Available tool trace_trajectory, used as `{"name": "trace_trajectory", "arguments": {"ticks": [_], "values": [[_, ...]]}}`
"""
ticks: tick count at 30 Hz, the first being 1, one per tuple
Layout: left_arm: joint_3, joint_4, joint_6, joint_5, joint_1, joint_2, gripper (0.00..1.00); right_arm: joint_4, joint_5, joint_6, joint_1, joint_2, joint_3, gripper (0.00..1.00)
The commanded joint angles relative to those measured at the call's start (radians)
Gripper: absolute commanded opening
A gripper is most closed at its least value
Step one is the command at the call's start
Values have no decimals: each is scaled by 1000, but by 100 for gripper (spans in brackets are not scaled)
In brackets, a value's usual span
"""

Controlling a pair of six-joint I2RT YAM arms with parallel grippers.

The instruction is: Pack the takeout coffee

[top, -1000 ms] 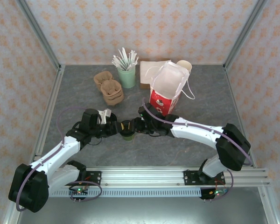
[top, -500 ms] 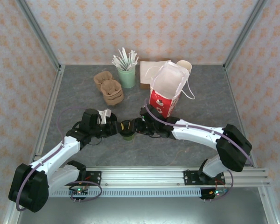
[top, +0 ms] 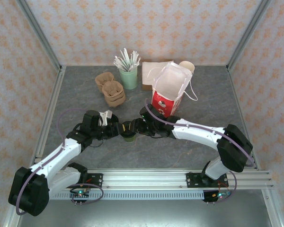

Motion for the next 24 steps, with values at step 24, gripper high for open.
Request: {"name": "trace_trajectory", "arguments": {"ticks": [24], "values": [[126,-168,57,-63,-6,15,65,-161,49,-70,4,55,109,63]]}}
